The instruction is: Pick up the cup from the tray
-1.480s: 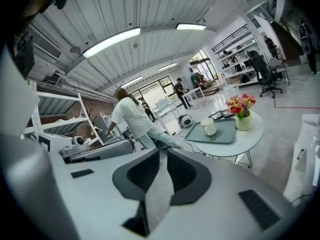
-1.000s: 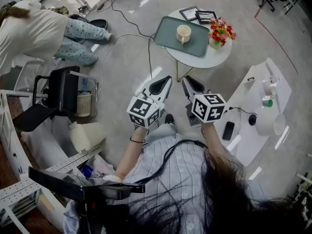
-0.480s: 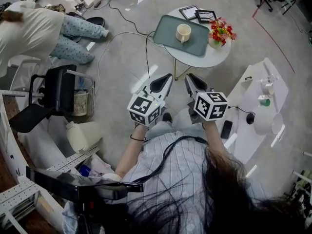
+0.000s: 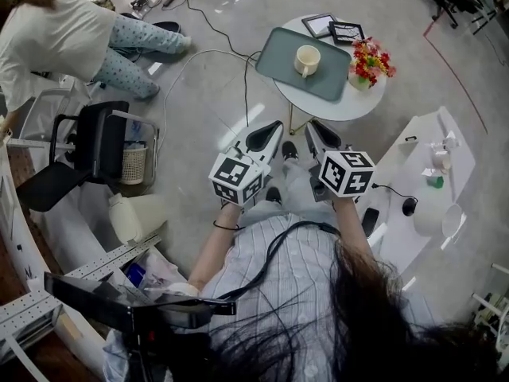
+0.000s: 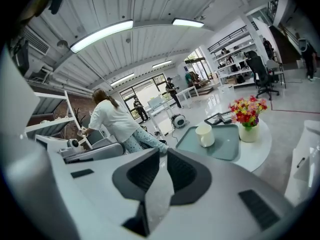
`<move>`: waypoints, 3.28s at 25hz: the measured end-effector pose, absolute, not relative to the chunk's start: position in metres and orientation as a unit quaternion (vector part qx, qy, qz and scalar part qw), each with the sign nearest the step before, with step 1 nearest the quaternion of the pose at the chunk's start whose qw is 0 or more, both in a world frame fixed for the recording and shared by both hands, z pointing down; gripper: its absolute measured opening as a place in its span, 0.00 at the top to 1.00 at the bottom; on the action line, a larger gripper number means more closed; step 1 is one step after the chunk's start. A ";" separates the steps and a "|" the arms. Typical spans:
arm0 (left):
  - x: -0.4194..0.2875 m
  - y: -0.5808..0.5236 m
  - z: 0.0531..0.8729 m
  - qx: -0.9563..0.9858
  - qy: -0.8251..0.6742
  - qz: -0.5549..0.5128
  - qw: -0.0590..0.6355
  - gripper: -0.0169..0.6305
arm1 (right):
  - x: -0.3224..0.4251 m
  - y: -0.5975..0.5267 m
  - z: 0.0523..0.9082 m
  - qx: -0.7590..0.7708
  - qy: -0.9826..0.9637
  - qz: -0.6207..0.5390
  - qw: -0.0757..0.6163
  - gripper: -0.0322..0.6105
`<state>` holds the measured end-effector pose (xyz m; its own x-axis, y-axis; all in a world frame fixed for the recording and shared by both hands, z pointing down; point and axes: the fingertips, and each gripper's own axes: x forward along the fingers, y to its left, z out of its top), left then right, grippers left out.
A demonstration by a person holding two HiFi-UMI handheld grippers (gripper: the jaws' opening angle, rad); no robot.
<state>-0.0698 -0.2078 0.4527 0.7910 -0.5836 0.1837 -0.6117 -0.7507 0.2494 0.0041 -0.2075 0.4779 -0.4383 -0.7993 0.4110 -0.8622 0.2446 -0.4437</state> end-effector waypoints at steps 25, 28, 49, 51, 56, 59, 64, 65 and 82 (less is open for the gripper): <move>-0.011 -0.363 0.508 0.919 -0.326 0.117 0.191 0.95 | 0.052 -0.382 0.577 0.525 -0.763 0.364 0.102 0.76; -0.007 -0.372 0.511 0.919 -0.321 0.123 0.193 0.95 | 0.052 -0.397 0.593 0.531 -0.755 0.369 0.110 0.52; -0.008 -0.431 0.538 0.910 -0.328 0.153 0.204 0.95 | 0.052 -0.472 0.684 0.564 -0.725 0.331 0.216 0.30; -0.007 -0.435 0.541 0.909 -0.328 0.155 0.206 0.95 | 0.054 -0.477 0.687 0.562 -0.727 0.332 0.215 0.30; -0.006 -0.445 0.547 0.907 -0.331 0.157 0.210 0.95 | 0.056 -0.487 0.693 0.556 -0.732 0.314 0.239 0.29; -0.007 -0.446 0.549 0.905 -0.332 0.159 0.213 0.95 | 0.056 -0.491 0.695 0.561 -0.730 0.310 0.239 0.29; -0.012 -0.443 0.550 0.902 -0.335 0.163 0.217 0.95 | 0.054 -0.493 0.691 0.553 -0.741 0.286 0.253 0.30; -0.013 -0.442 0.551 0.902 -0.335 0.164 0.218 0.95 | 0.053 -0.492 0.692 0.548 -0.743 0.286 0.256 0.30; -0.020 -0.427 0.547 0.901 -0.341 0.158 0.218 0.95 | 0.067 -0.467 0.680 0.535 -0.749 0.326 0.212 0.30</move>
